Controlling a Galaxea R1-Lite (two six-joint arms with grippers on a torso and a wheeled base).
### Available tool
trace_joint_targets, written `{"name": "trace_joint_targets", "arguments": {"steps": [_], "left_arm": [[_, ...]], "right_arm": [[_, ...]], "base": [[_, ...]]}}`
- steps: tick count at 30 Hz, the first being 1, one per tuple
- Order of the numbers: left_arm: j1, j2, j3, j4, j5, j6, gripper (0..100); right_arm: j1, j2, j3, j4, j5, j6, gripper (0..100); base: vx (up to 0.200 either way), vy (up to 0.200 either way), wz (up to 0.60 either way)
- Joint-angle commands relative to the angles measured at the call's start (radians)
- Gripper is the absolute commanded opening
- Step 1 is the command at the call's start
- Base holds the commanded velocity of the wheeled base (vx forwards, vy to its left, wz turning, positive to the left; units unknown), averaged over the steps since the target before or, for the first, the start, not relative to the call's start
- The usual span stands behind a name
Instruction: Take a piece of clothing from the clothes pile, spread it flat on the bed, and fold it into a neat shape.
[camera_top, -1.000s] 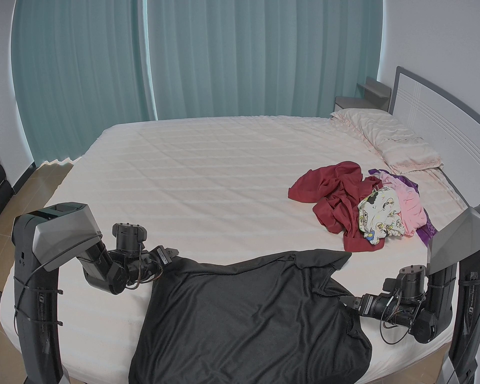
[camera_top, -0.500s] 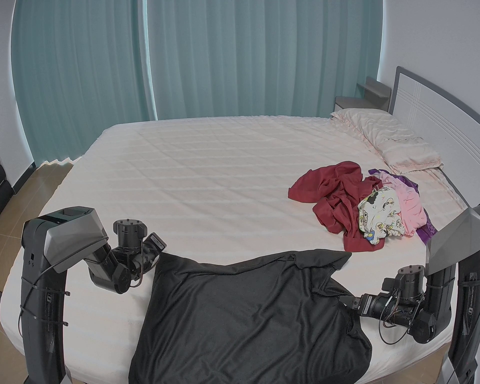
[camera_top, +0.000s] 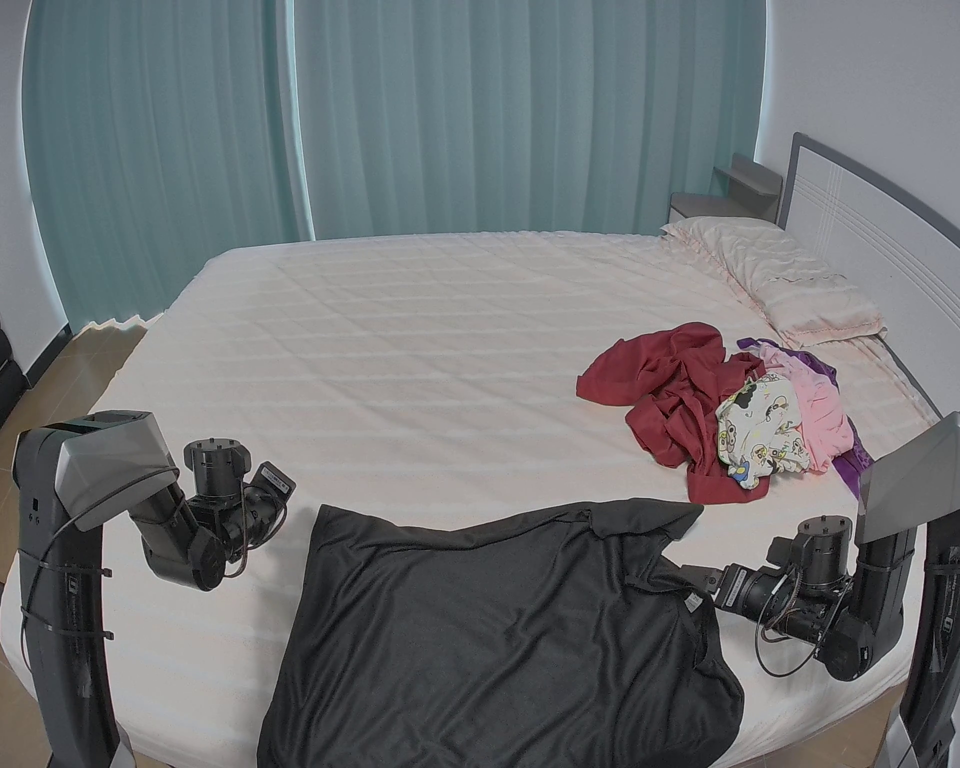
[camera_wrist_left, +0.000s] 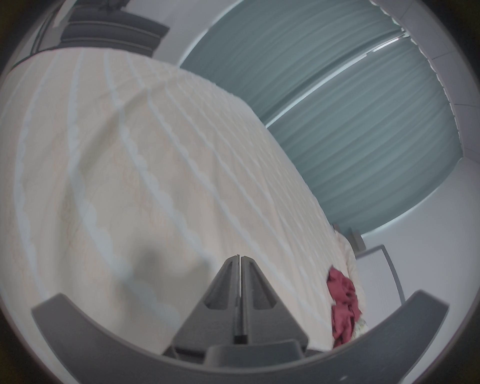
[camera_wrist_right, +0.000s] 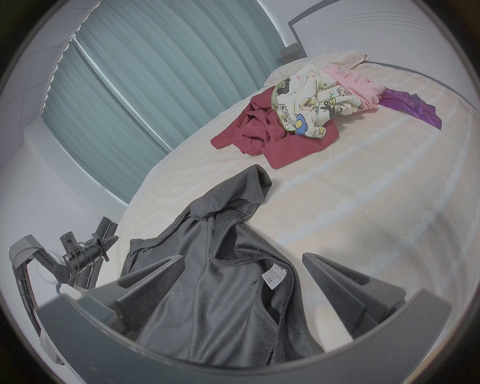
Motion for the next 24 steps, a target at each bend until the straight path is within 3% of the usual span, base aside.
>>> {"name": "trace_joint_targets", "arguments": {"steps": [1,9,16,20,24], "left_arm": [[-0.009,-0.115,0.125,-0.014,-0.115,-0.006,100],[-0.01,-0.106,0.136,-0.017,-0.21,0.0,100],[-0.035,-0.071,0.107,-0.015,-0.223,0.017,100],[-0.032,-0.036,-0.005,0.126,-0.215,0.196,100],[-0.036,0.053,-0.145,0.236,-0.157,0.224,100]], "right_arm": [[0.001,-0.004,0.003,-0.01,0.004,0.021,100],[0.017,0.01,0.011,-0.01,0.002,0.027,100],[0.032,0.026,0.011,-0.01,-0.004,0.023,100],[0.031,-0.016,0.018,-0.01,-0.001,0.027,100],[0.034,-0.016,0.018,-0.01,-0.001,0.026,100]], "base": [[0.0,0.0,0.0],[0.0,0.0,0.0],[0.0,0.0,0.0],[0.0,0.0,0.0],[0.0,0.0,0.0]]}}
